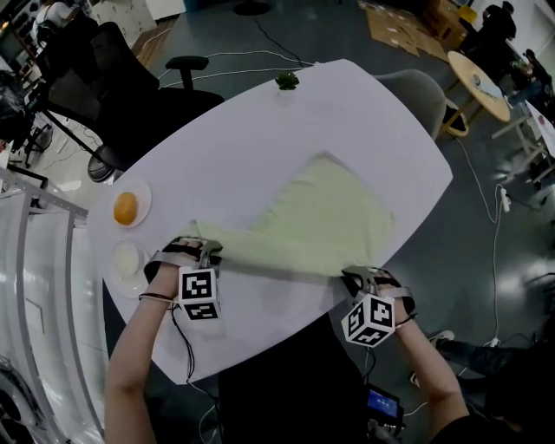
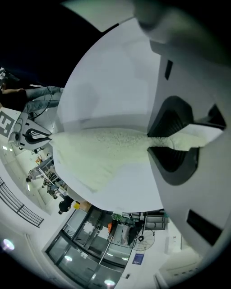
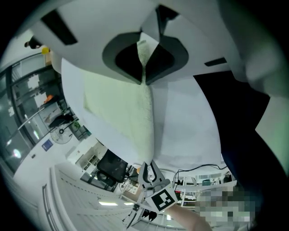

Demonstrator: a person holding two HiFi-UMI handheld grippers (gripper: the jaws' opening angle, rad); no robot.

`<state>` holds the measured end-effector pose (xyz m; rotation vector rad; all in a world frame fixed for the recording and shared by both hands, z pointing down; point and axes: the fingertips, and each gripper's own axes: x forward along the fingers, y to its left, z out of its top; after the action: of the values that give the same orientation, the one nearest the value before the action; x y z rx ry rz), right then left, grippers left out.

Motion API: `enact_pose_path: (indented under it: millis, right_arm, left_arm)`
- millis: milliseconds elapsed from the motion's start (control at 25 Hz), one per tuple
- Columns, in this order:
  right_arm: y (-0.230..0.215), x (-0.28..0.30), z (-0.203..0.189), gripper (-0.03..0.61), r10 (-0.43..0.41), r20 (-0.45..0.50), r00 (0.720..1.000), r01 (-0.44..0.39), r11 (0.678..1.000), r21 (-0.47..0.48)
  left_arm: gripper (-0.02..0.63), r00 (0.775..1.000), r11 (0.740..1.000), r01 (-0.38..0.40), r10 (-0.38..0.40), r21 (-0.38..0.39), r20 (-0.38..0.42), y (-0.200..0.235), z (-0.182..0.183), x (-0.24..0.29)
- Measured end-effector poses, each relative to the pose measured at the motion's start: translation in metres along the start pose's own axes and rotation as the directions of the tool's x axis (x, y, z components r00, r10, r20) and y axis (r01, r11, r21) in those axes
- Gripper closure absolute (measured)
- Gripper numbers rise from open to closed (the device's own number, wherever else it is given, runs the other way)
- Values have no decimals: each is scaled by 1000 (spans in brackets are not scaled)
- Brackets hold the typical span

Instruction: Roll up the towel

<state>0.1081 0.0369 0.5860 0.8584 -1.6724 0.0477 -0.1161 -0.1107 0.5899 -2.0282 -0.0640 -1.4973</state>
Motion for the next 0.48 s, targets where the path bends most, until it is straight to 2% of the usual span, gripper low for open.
enact_pose_path:
  millis: [160,480]
  right_arm:
    - [2,-11,7,546,-13,9,1000,13,1000,10]
    - [48,-18,7,546,28,-7,1000,-28,999,30]
  left_arm:
    - [541,1000,999,-18,18,30,-9,-4,-3,-12]
    - [541,1000,998,29,-28,59,-3,-55,-8,-24]
